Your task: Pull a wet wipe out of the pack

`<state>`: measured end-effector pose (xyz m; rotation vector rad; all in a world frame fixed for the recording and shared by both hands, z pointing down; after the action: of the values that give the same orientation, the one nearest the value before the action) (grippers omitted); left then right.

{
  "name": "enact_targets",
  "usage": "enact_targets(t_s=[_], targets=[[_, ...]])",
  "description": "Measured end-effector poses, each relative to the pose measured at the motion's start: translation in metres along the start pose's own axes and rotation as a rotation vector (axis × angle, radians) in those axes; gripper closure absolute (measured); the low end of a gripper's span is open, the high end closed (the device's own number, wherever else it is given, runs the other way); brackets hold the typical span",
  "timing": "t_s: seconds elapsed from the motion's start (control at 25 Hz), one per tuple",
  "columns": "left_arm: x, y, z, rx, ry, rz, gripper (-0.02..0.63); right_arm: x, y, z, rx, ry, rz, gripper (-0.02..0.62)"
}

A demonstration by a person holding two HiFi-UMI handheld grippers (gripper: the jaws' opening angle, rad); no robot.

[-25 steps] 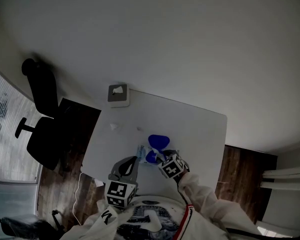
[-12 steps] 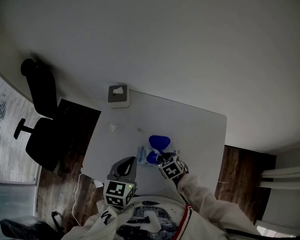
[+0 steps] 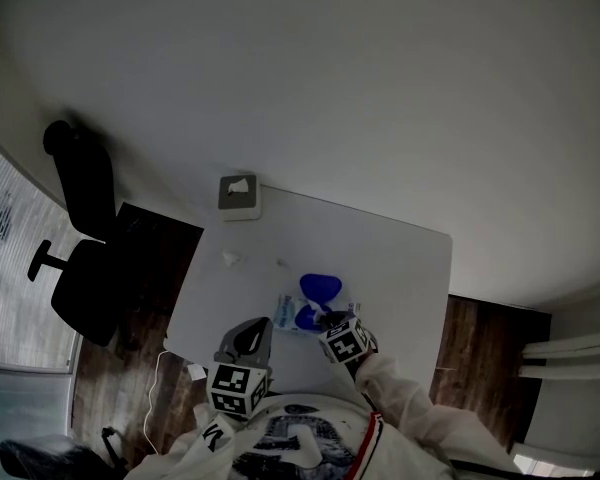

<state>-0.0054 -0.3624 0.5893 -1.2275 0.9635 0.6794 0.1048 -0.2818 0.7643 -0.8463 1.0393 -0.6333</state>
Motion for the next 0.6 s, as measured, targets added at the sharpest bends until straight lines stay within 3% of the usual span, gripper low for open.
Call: enact_targets(t_s=[0.6], targets=[[-0.003,0.008,0.005,-0.028,-0.003,0.001,0.601,-0.006,0.017,-0.006,-0.017,-0.052,0.051,0.581]])
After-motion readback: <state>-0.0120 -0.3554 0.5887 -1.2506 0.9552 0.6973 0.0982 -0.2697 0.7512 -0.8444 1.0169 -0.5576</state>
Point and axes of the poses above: the fingertips, and each gripper's own axes: y backward along the fingers, z to its right, x out of its top, the point moved 2 cm from there along y, backward along the fingers, and after that the axes turned 15 degrees about -y, right-handed, at the moved point
